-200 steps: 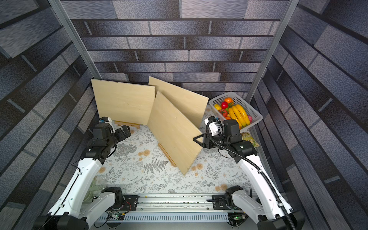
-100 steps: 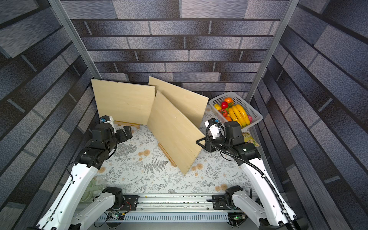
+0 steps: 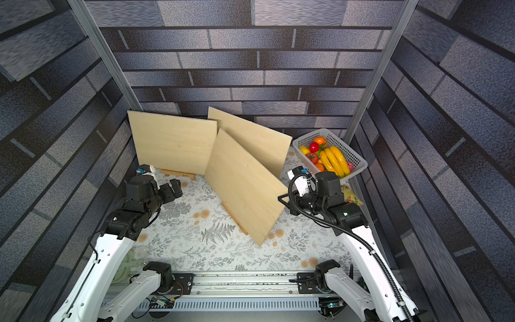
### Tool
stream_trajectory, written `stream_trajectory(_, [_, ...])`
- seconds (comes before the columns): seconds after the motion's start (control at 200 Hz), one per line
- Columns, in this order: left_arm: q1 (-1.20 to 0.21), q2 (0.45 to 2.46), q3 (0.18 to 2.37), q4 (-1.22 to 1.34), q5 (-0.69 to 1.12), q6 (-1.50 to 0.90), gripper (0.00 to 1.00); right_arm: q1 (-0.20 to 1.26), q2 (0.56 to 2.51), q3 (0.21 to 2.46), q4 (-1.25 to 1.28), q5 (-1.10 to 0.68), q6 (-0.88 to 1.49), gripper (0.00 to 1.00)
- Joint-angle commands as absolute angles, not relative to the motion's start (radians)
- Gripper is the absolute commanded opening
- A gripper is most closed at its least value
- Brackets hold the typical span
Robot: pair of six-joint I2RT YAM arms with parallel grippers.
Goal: Assemble the easel
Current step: Adjust the drawing board on the easel.
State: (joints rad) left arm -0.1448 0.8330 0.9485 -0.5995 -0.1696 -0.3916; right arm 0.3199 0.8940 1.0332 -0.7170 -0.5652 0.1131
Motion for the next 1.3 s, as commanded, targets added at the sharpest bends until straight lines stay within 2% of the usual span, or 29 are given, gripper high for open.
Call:
stream_trajectory(0.0, [-0.153, 0.842, 0.974, -0.615, -0.181, -0.377, 1.00, 0.317, 0.887, 1.032, -0.760, -0.538, 0.113, 0.00])
stream_trajectory(0.752, [-0.191, 0.909, 1.006, -0.589, -0.205, -0.380, 1.00, 0.316, 0.786, 0.978, -0.932, -0.433, -0.101, 0.00])
stream_trajectory(1.062, [-0.199, 0.916, 0.993, -0.572, -0.197, -0.382, 1.00, 0.317, 0.805, 0.985, -0.936, -0.559, -0.135, 0.00])
stream_trajectory(1.293, [-0.196, 0.895, 0.983, -0.587, -0.204, -0.376, 1.00, 0.318, 0.812, 1.015, -0.982, -0.529, -0.143, 0.00])
